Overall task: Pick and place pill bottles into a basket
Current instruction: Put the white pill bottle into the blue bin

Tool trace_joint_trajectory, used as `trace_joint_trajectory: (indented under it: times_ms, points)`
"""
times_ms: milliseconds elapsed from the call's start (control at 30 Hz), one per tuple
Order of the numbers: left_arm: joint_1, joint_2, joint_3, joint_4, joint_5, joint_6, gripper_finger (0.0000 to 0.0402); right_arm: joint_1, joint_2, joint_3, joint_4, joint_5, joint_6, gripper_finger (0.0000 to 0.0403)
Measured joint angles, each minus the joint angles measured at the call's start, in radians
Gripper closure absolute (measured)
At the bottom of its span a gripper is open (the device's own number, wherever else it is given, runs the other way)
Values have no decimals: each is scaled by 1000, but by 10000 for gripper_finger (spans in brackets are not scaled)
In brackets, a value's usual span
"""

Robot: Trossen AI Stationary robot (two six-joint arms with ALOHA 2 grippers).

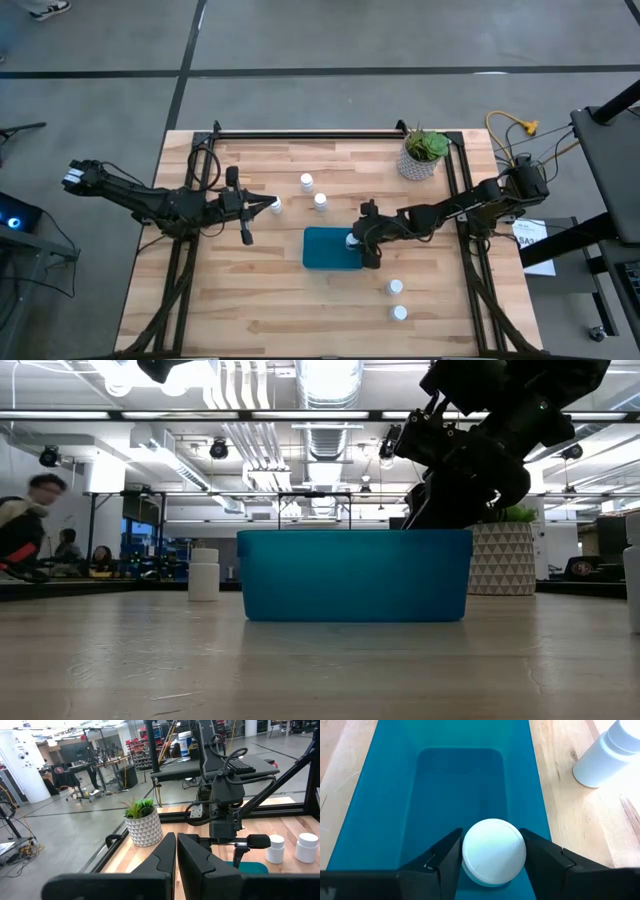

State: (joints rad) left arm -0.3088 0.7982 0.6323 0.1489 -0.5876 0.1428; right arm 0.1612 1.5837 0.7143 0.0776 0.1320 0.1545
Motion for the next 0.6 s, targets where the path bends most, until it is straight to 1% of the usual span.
trace_joint_trajectory:
  times_ms: [133,433,600]
  points:
    - [0,0,0,0,0,0,402,0,0,0,0,-6,3,215]
    - [0,0,0,0,0,0,402,0,0,0,4,-10,7,189]
    - [0,0,0,0,0,0,402,0,-3,0,4,-10,2,186]
